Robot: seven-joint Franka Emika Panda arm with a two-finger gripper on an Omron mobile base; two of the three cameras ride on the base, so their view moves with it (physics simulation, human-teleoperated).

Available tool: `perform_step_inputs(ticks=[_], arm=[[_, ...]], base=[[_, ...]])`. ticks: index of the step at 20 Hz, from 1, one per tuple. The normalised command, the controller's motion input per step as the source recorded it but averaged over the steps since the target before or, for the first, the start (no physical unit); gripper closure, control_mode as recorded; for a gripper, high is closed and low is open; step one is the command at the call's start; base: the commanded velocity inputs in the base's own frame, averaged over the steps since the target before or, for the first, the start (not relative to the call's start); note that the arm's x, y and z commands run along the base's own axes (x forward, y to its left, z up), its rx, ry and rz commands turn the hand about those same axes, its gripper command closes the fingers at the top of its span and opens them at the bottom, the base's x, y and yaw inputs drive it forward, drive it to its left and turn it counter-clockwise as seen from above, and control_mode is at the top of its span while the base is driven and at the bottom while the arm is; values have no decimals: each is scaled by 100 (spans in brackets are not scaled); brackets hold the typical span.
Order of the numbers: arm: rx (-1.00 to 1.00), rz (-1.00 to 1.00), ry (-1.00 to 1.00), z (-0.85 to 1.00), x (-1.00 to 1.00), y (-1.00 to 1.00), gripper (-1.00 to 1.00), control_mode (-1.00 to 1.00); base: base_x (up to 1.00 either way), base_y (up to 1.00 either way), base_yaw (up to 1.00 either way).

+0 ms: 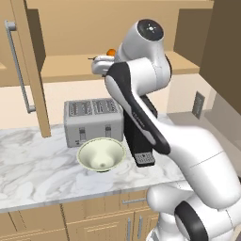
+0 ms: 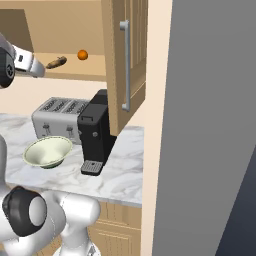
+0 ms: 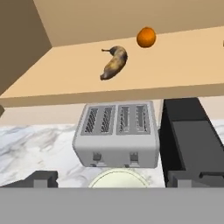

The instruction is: Open the cabinet. Pick the banana and apple from the cabinet and place them into the bowl. Then close the cabinet.

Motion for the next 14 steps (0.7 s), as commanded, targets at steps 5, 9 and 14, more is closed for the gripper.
perform_step_inputs(ticks=[5, 9, 14], arm=[[-3, 0, -1, -8, 34, -2, -100, -100], [-3, 0, -6, -11, 32, 0, -100, -100], [-3, 0, -6, -6, 37, 0, -100, -100]], base=[[0, 0, 0], [0, 0, 0], [0, 0, 0]])
